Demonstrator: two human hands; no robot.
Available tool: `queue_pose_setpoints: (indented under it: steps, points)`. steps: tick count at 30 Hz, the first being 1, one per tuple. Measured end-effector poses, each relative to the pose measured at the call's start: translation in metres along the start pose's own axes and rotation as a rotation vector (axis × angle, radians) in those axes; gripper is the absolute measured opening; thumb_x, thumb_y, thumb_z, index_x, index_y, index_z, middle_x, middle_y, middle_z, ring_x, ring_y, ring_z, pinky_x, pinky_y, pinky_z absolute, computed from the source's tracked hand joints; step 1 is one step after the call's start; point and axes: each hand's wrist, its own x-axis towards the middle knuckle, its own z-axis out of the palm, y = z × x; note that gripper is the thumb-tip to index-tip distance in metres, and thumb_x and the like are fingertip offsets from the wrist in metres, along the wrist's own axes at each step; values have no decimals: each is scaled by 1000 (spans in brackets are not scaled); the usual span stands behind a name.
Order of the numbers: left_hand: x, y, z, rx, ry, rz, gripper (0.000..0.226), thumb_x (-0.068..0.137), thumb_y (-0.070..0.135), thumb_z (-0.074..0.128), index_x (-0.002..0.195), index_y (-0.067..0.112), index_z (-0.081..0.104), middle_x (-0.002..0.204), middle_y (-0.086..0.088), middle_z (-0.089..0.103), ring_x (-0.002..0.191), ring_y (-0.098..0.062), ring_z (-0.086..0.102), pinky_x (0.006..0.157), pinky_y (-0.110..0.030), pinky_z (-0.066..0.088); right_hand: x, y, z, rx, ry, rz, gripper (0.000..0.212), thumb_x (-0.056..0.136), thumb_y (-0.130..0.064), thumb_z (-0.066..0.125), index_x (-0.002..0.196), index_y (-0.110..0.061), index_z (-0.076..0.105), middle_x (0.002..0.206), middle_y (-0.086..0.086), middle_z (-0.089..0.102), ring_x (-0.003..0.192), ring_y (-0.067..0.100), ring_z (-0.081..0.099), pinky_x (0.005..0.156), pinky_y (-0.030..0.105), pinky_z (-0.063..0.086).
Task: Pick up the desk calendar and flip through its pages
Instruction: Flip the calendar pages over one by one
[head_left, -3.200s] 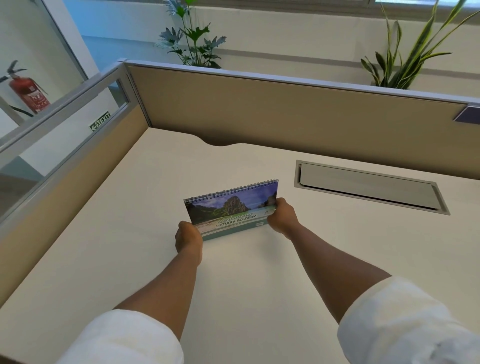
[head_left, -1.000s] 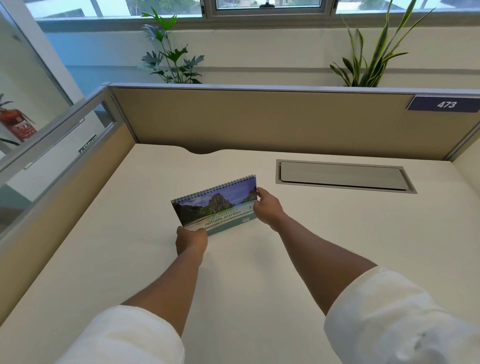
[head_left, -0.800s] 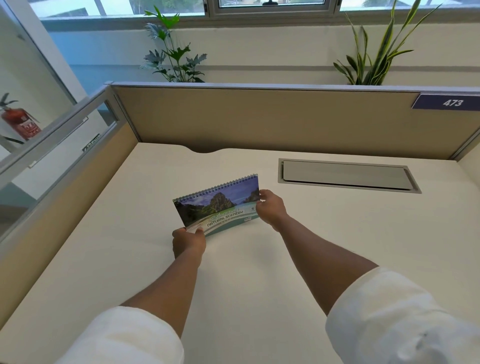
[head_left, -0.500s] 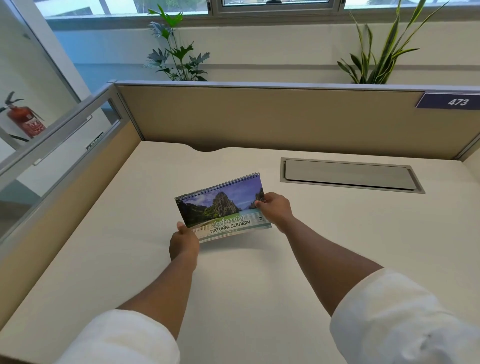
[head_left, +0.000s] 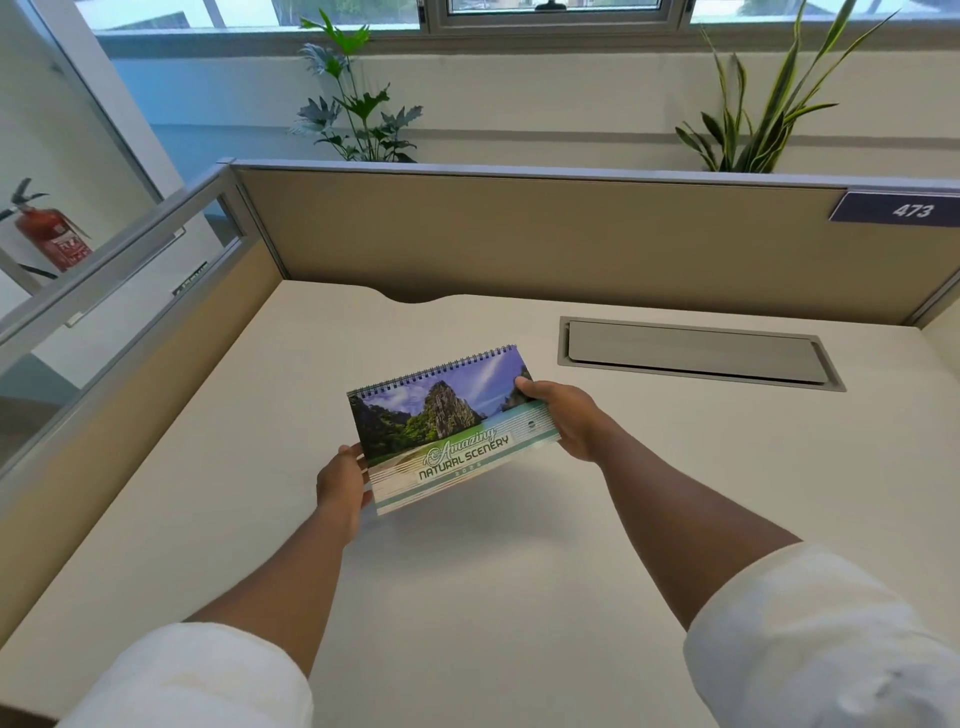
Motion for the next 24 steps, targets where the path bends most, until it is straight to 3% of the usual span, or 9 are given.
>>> queue_pose_setpoints:
  steps: [4, 7, 9, 12, 14, 17, 20, 24]
  points:
    - [-3, 2, -3, 58, -9, 34, 24, 90, 30, 50, 87, 15, 69, 88, -10, 72, 73, -21, 67, 57, -26, 49, 1, -10, -1, 9, -17, -11, 32, 90, -27, 64, 114, -7, 66, 108, 14, 73, 92, 32, 72, 79, 38, 56]
    - [1, 1, -4, -24, -31, 64, 20, 92, 18, 52, 100, 9, 68, 96, -13, 70, 71, -20, 64, 58, -26, 48, 1, -14, -1, 21, -24, -5, 30, 91, -27, 63, 113, -7, 66, 110, 14, 73, 90, 31, 72, 83, 40, 56]
    - [4, -2, -4, 4, 0, 114, 24, 92, 11, 51, 109, 5, 67, 102, -15, 69, 73, -24, 63, 57, -25, 45, 0, -18, 0, 57, -44, -7, 32, 91, -30, 62, 114, -7, 64, 110, 15, 73, 87, 30, 72, 78, 38, 57]
    - [9, -5, -3, 222, 93, 242, 19, 87, 14, 60, 103, 10, 70, 104, -14, 71, 90, -32, 65, 69, -30, 48, -2, -28, 6, 189, -156, -52, 44, 94, -47, 52, 107, -7, 64, 100, 17, 71, 84, 29, 70, 74, 36, 56]
    - [6, -3, -1, 253, 100, 269, 14, 82, 20, 69, 96, 17, 69, 101, -9, 71, 93, -31, 64, 74, -33, 49, -2, -35, 10, 270, -249, -79, 64, 90, -65, 43, 104, -7, 67, 96, 18, 71, 87, 31, 69, 80, 38, 53]
    - [4, -1, -1, 210, 84, 255, 19, 76, 32, 78, 90, 23, 68, 95, -2, 72, 91, -23, 64, 78, -31, 48, 0, -43, 14, 358, -310, -115, 89, 81, -81, 32, 116, -6, 65, 113, 13, 71, 103, 31, 67, 78, 36, 55]
    - [4, -3, -2, 185, 61, 244, 21, 77, 30, 79, 91, 19, 67, 97, -6, 72, 92, -25, 65, 83, -35, 53, 1, -49, 18, 375, -311, -119, 96, 79, -85, 26, 130, -10, 55, 125, 9, 68, 111, 31, 66, 70, 32, 57]
    - [4, -3, -3, 148, 30, 242, 25, 76, 27, 81, 93, 17, 66, 96, -6, 72, 88, -23, 67, 76, -28, 52, 1, -52, 23, 347, -278, -114, 93, 80, -84, 25, 131, -11, 53, 123, 9, 69, 110, 32, 67, 70, 32, 57]
